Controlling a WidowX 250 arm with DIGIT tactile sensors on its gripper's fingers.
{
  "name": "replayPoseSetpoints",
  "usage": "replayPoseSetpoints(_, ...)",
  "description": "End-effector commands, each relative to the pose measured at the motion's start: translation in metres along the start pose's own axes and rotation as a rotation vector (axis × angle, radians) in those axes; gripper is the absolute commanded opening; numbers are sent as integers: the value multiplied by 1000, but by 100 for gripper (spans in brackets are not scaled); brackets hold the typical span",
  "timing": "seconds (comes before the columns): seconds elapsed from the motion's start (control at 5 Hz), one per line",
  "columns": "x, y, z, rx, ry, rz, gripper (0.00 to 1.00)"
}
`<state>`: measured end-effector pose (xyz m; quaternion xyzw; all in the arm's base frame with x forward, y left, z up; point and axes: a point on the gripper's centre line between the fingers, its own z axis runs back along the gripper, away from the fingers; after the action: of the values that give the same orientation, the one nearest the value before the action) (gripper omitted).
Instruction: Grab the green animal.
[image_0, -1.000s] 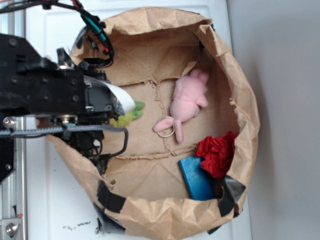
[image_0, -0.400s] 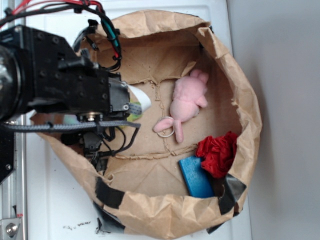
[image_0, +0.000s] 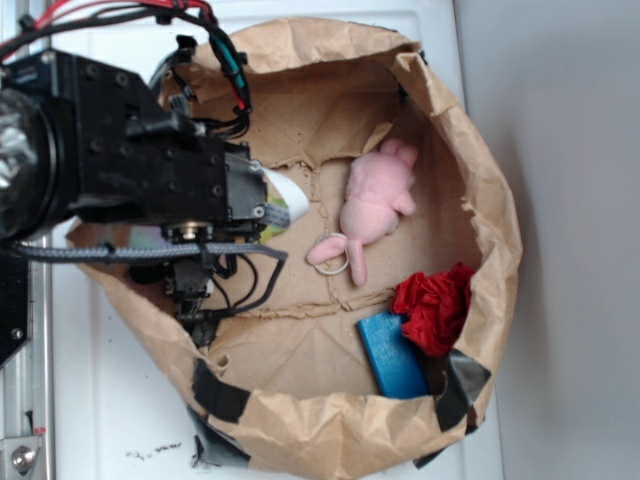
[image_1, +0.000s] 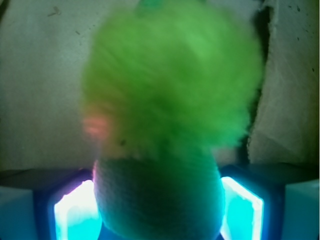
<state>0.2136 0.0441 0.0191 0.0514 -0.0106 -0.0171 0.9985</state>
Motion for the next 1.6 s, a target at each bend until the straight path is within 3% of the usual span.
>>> replayPoseSetpoints(0.0,8,-5,0,20,1,23,100)
replayPoseSetpoints(0.2,9,-4,1,16,6,17,100)
replayPoseSetpoints(0.4,13,-3,3,4,9,42,0)
replayPoseSetpoints(0.6,11,1,5,-24,-7,51,0)
replayPoseSetpoints(0.8,30,18,46,-95,-82,123,0)
replayPoseSetpoints(1.0,51,27,95,-139,-118,176,0)
replayPoseSetpoints(1.2,47,38,144,-194,-122,210,0)
replayPoseSetpoints(1.4,57,38,166,-206,-113,201,0)
